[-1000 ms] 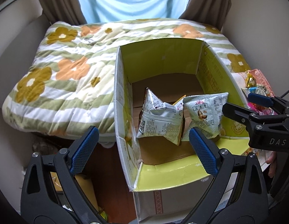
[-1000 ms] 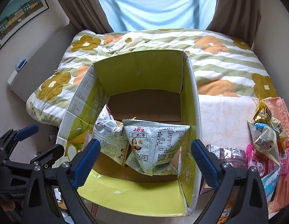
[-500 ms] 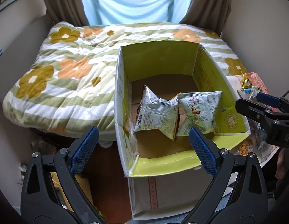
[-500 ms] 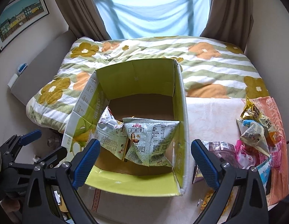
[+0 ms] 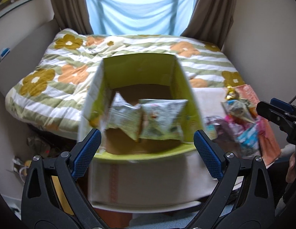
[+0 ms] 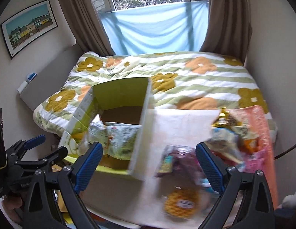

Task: Organize snacks
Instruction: 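Move both grippers back to the snack pile on the table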

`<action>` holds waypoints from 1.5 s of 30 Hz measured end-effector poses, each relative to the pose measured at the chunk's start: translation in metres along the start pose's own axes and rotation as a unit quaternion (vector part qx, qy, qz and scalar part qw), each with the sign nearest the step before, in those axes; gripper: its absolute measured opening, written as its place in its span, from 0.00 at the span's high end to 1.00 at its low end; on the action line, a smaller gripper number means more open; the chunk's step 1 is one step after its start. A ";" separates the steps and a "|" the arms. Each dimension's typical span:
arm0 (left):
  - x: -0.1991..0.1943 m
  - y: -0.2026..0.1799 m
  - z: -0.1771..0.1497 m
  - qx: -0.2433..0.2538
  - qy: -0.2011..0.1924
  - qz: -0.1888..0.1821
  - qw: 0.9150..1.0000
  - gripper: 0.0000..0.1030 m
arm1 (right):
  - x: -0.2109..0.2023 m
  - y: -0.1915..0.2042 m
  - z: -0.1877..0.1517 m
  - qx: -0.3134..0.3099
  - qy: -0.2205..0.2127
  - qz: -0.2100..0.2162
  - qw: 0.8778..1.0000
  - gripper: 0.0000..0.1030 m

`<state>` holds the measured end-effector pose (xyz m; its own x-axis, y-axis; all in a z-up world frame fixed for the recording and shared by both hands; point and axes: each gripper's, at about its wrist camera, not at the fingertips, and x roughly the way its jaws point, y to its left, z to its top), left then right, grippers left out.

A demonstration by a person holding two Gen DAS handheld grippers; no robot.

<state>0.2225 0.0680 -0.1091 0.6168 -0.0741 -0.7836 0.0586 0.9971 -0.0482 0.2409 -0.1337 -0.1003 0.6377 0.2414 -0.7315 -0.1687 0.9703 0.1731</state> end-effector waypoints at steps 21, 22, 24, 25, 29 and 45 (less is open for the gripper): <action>0.056 -0.178 -0.100 0.014 0.093 -0.016 0.995 0.06 | -0.033 -0.158 -0.078 -0.013 0.017 -0.022 1.000 0.06; 0.063 -0.183 -0.104 0.018 0.099 -0.019 0.995 0.06 | -0.028 -0.162 -0.083 -0.010 0.022 -0.023 0.999 0.06; 0.079 -0.193 -0.111 0.030 0.114 -0.025 0.993 0.06 | -0.018 -0.170 -0.092 0.002 0.030 -0.016 0.999 0.06; 0.087 -0.198 -0.115 0.035 0.122 -0.030 0.992 0.06 | -0.013 -0.173 -0.096 0.008 0.031 -0.013 0.999 0.06; 0.118 -0.208 -0.131 0.044 0.151 -0.036 0.987 0.06 | 0.013 -0.178 -0.108 0.017 0.048 -0.015 0.999 0.06; 0.163 -0.243 -0.157 0.116 0.121 -0.007 0.986 0.00 | 0.070 -0.180 -0.139 0.017 0.079 -0.006 0.997 0.06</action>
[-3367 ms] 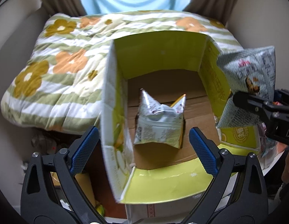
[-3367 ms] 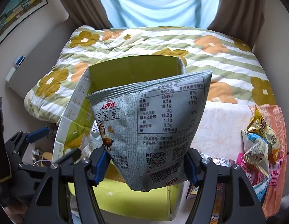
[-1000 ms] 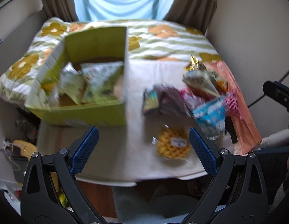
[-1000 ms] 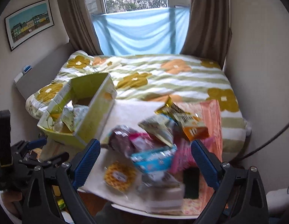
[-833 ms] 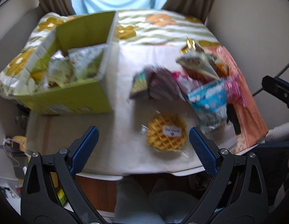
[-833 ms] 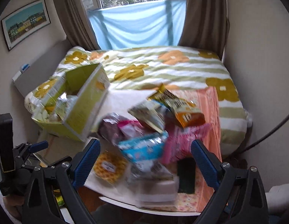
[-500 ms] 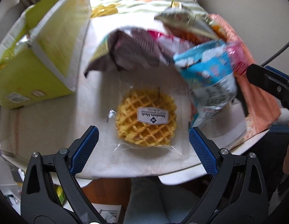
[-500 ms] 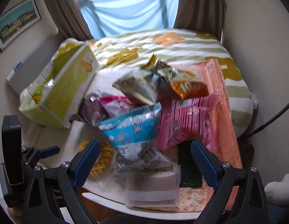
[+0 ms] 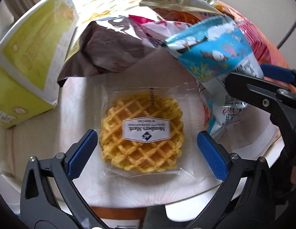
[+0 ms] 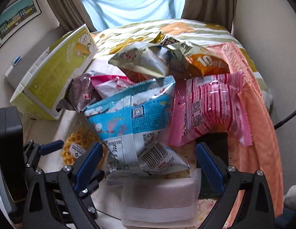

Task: Organize snacks
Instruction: 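Move both grippers back to the snack pile on the table, then grasp the wrapped waffle with the left gripper while the right grasps a blue-white bag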

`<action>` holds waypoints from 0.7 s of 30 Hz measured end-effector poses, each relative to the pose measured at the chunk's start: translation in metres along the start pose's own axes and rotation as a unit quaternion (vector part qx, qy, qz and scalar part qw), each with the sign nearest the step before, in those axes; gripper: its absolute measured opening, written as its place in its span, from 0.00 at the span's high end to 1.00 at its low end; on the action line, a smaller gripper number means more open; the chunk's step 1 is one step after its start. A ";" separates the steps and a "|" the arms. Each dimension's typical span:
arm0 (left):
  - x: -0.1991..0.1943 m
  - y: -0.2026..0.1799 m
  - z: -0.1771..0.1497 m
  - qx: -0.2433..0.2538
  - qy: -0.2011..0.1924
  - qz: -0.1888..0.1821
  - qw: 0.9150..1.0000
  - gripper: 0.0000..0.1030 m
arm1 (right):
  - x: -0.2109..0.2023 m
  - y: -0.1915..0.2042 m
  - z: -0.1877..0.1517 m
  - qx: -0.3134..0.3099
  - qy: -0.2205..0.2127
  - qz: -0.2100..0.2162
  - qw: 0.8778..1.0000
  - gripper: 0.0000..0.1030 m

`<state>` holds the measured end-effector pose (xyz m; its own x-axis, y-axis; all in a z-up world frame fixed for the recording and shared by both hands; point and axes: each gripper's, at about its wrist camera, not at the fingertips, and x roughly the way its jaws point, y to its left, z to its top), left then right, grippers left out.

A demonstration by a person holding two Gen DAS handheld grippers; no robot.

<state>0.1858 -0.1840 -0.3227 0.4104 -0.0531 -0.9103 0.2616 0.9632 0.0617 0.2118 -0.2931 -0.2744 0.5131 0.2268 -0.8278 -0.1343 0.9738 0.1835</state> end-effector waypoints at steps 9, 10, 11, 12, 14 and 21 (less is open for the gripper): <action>0.002 0.000 -0.006 0.017 -0.013 0.000 1.000 0.01 | 0.012 0.003 -0.006 -0.019 0.008 0.005 1.000 0.06; 0.001 0.001 -0.006 0.017 -0.013 0.000 1.000 0.02 | 0.014 0.004 -0.007 -0.019 0.009 0.006 1.000 0.06; 0.001 0.002 -0.006 0.016 -0.012 0.000 1.000 0.04 | 0.015 0.004 -0.007 -0.019 0.009 0.008 1.000 0.06; 0.000 0.003 -0.007 0.016 -0.011 -0.001 1.000 0.06 | 0.017 0.004 -0.007 -0.020 0.010 0.009 1.000 0.06; 0.001 0.011 -0.005 0.015 -0.010 -0.002 1.000 0.12 | 0.022 0.004 -0.003 -0.023 0.013 0.009 1.000 0.06; -0.002 0.029 -0.005 -0.002 -0.016 -0.009 1.000 0.18 | 0.030 0.015 0.000 -0.036 0.016 -0.001 0.999 0.06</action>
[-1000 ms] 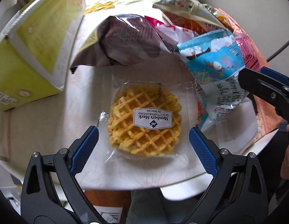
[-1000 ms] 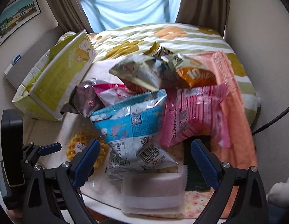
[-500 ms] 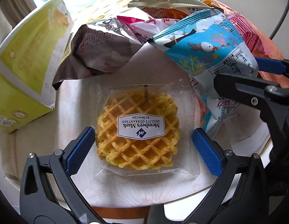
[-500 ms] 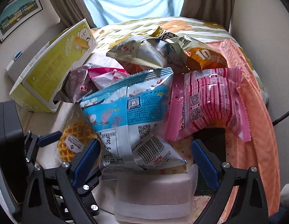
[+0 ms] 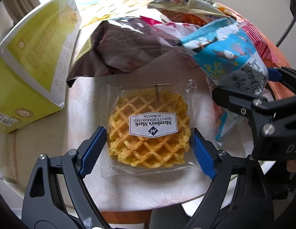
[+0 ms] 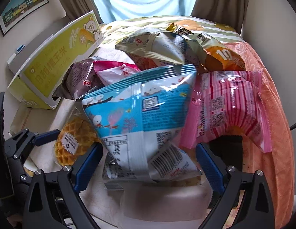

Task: Organize snacks
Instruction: 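Grasp the wrapped waffle with the left gripper while the right grasps a blue-white bag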

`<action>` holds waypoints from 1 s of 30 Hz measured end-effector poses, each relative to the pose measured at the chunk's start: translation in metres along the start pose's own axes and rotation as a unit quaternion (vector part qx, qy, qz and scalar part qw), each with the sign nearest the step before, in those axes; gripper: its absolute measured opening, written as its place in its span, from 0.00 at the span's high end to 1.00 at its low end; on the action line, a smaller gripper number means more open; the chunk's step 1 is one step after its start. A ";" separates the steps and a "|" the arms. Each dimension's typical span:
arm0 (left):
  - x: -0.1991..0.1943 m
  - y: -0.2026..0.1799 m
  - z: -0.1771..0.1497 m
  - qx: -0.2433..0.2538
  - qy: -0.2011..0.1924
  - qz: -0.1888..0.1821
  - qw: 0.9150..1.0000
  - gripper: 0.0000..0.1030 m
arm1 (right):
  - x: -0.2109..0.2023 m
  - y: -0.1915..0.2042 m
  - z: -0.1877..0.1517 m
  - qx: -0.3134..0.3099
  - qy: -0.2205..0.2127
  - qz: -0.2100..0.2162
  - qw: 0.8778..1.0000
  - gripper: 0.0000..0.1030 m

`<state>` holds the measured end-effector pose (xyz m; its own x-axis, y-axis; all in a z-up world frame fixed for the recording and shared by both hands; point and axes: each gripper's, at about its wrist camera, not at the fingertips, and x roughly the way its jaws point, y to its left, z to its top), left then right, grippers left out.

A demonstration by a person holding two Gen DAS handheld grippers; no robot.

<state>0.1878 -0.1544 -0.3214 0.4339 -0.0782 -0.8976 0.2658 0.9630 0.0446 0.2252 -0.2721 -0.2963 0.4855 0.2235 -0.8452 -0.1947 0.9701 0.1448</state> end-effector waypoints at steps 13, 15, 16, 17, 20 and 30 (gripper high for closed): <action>-0.013 0.011 -0.007 -0.017 -0.006 -0.015 1.000 0.29 | 0.000 0.009 -0.013 -0.021 0.003 -0.034 0.999 0.27; -0.015 0.012 -0.009 -0.024 -0.004 -0.016 1.000 0.29 | -0.004 0.010 -0.013 -0.022 -0.002 -0.038 0.999 0.31; -0.015 0.015 -0.007 -0.028 -0.003 -0.018 0.999 0.29 | -0.006 0.010 -0.014 -0.023 -0.004 -0.041 0.999 0.36; -0.015 0.017 -0.006 -0.031 -0.002 -0.019 0.999 0.29 | -0.009 0.010 -0.015 -0.020 -0.008 -0.040 0.999 0.38; -0.017 0.021 -0.004 -0.042 -0.002 -0.024 0.999 0.29 | -0.018 0.009 -0.013 -0.015 -0.023 -0.035 0.999 0.40; -0.046 0.022 0.006 -0.046 -0.031 -0.021 0.998 0.30 | -0.055 0.013 -0.008 -0.017 -0.049 -0.035 0.998 0.40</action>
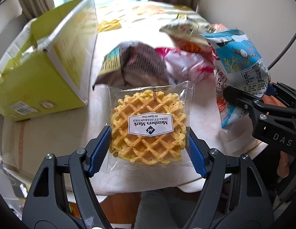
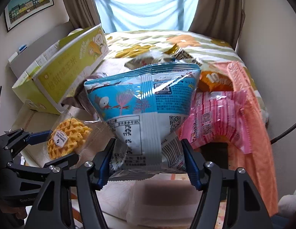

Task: Organize snacks
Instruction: 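Grasp the wrapped waffle with the left gripper while the right grasps a blue-white bag, then lower the waffle and blue bag into the yellow box and open both grippers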

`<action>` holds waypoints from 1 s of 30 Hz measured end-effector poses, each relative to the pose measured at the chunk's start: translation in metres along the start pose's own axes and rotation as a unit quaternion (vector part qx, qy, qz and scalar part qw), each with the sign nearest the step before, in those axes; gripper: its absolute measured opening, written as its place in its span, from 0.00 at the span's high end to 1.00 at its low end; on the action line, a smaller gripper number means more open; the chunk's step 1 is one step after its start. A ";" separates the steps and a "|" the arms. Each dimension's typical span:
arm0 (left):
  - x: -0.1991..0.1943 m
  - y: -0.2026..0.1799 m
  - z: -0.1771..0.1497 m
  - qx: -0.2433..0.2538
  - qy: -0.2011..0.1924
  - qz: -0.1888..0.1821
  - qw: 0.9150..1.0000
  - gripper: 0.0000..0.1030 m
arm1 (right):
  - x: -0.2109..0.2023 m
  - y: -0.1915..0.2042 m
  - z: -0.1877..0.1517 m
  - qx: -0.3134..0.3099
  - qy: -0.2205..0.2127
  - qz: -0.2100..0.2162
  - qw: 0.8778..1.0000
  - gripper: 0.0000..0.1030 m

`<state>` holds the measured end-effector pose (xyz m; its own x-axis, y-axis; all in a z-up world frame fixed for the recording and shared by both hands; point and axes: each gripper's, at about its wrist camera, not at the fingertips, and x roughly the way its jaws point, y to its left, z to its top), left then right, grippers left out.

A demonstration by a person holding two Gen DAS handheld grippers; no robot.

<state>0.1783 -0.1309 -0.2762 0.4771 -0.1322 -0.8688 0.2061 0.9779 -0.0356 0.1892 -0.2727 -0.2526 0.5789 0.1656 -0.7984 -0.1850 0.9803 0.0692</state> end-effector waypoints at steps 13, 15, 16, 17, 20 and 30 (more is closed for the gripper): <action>-0.089 0.006 0.039 -0.023 -0.081 -0.004 0.996 0.30 | -0.079 0.009 0.036 -0.014 -0.047 0.001 0.999 0.40; -0.101 0.016 0.045 -0.039 -0.094 -0.011 0.995 0.30 | -0.086 0.013 0.045 -0.016 -0.051 0.004 0.999 0.40; -0.106 0.022 0.049 -0.044 -0.099 -0.010 0.994 0.30 | -0.087 0.016 0.050 -0.019 -0.053 0.005 0.998 0.40; -0.110 0.029 0.054 -0.048 -0.103 -0.005 0.994 0.30 | -0.088 0.019 0.057 -0.021 -0.057 0.007 0.998 0.40; -0.121 0.055 0.069 -0.061 -0.116 0.005 0.991 0.30 | -0.088 0.032 0.080 -0.028 -0.063 0.013 0.998 0.40; -0.132 0.175 0.134 -0.092 -0.132 0.037 0.986 0.30 | -0.054 0.111 0.159 -0.024 -0.071 0.049 0.996 0.40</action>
<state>0.2657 0.0358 -0.1011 0.6955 -0.0723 -0.7149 0.0147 0.9962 -0.0864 0.2638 -0.1558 -0.1073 0.6615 0.2779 -0.6965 -0.2822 0.9528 0.1121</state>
